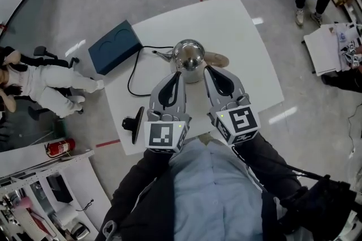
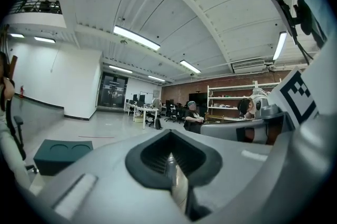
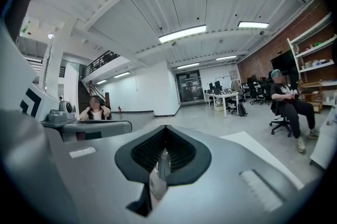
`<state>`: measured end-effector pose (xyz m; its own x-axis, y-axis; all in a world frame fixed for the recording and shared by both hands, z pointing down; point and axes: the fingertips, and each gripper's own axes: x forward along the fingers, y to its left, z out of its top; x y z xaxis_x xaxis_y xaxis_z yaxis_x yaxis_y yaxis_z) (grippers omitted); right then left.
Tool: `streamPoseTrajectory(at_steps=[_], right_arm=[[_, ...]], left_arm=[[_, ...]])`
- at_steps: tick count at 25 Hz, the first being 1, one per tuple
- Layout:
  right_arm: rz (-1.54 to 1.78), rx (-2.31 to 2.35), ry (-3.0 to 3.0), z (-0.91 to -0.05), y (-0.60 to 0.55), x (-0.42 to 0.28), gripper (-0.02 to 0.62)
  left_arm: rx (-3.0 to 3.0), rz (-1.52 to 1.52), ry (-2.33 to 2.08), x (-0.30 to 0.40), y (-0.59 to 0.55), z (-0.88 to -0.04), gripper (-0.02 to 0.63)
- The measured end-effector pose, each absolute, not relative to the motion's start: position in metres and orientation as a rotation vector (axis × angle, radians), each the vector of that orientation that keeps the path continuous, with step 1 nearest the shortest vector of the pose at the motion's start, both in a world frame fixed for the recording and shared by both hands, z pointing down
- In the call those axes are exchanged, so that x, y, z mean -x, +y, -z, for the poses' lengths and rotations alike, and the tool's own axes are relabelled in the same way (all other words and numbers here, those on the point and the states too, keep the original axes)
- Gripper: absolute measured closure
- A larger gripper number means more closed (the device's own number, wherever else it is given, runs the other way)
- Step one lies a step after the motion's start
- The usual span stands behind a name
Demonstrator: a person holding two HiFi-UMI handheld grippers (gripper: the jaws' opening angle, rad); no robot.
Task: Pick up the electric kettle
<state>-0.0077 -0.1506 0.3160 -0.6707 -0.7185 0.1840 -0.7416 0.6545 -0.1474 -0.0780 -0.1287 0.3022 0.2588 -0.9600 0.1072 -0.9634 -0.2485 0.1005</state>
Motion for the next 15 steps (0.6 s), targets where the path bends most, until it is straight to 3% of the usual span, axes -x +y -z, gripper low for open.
streamPoseTrajectory(at_steps=[15], right_arm=[[-0.460, -1.428, -2.537, -0.425, -0.161, -0.027, 0.569]], left_arm=[[-2.214, -0.122, -1.817, 0.128, -0.136, -0.399, 0.604]])
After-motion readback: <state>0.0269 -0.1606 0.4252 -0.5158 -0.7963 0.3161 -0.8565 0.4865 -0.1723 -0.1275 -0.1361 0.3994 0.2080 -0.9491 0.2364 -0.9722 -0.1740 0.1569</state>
